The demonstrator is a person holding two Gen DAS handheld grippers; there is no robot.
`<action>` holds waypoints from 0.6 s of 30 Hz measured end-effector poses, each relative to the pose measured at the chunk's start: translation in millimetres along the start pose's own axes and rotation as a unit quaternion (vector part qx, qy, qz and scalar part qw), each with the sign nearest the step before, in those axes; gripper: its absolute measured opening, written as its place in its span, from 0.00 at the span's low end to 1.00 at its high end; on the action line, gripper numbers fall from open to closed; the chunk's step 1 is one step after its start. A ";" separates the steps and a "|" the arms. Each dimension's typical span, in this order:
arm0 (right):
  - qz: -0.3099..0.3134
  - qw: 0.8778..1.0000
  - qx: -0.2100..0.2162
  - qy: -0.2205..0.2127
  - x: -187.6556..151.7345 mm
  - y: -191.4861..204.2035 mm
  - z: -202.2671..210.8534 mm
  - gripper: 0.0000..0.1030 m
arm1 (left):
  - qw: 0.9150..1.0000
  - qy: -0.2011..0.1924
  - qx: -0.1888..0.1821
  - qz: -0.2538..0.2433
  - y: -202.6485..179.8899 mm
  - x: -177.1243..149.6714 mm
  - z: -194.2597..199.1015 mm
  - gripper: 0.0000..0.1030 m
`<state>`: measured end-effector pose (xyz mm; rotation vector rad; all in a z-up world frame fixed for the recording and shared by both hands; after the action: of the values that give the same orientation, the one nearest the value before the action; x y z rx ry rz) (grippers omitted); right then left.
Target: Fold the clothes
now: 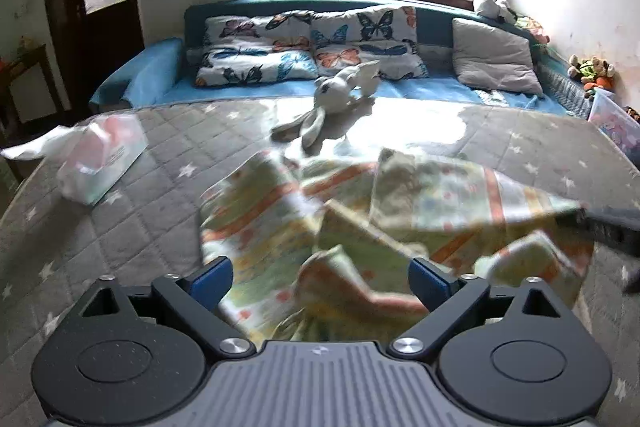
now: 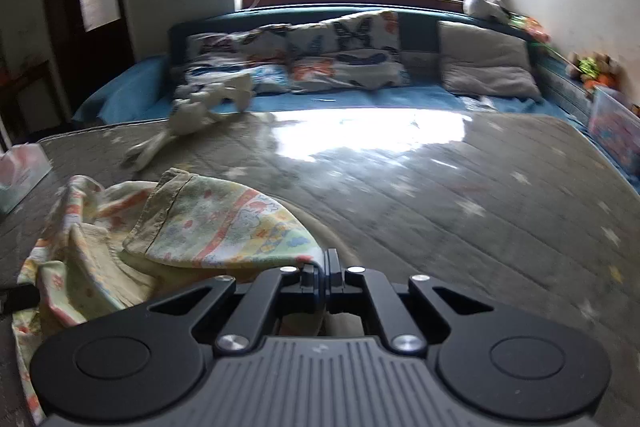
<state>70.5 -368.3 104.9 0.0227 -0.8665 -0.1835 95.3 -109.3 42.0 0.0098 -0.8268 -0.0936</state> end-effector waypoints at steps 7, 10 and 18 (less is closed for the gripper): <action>0.008 1.000 0.003 0.024 -19.6 -12.1 4.0 0.04 | 0.998 0.052 -0.031 0.020 -21.1 13.9 -37.4 0.76; 0.015 1.000 0.005 0.027 -21.8 -13.5 4.0 0.08 | 0.995 0.082 -0.036 0.041 -21.9 16.7 -53.5 0.76; 0.075 0.997 0.023 0.028 -17.6 4.6 -0.5 0.29 | 0.991 0.109 -0.025 0.077 -11.6 17.9 -71.6 0.37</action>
<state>60.4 -360.7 91.7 0.0058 -0.8130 -0.0229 159.1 -124.3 6.1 -0.0892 -0.6042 0.0323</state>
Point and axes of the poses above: each gripper's, at about its wrist camera, not at the fingertips, and z roughly against the way its jaws point, y to its left, x to its top, the point moved 4 cm from there along -z, roughly the way its jaws point, and after that the axes turned 5 degrees about x, right-handed, at the moved point
